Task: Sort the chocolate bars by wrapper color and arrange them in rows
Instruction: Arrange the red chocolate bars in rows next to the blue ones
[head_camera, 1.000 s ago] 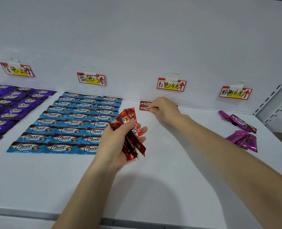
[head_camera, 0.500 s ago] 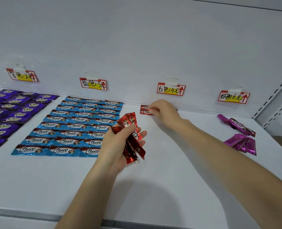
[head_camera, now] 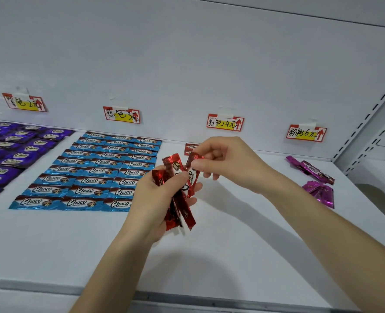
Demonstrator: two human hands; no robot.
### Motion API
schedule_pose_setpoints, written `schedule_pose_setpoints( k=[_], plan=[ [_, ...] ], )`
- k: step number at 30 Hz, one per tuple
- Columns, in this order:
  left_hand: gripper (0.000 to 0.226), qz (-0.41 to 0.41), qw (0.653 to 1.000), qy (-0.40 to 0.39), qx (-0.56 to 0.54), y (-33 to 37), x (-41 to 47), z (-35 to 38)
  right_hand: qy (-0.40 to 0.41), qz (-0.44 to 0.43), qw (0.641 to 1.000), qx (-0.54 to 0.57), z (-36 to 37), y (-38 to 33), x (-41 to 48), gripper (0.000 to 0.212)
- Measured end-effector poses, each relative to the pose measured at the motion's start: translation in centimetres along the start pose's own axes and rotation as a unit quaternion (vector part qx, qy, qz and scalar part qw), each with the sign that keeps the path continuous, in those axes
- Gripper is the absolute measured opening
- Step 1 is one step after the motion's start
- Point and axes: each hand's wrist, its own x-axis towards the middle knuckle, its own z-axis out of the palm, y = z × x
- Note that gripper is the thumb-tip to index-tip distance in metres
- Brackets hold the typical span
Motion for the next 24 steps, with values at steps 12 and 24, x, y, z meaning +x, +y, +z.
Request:
schedule_pose_setpoints(
  k=[12, 24],
  plan=[
    [0.011, 0.019, 1.0, 0.015, 0.005, 0.6, -0.9, 1.0, 0.091, 0.074, 0.97, 0.214, -0.8, 1.7, -1.6, 0.005],
    [0.013, -0.03, 0.998, 0.012, 0.049, -0.4, 0.3, 1.1, 0.028, -0.083, 0.98, -0.178, -2.6, 4.3, -2.5, 0.012]
  ],
)
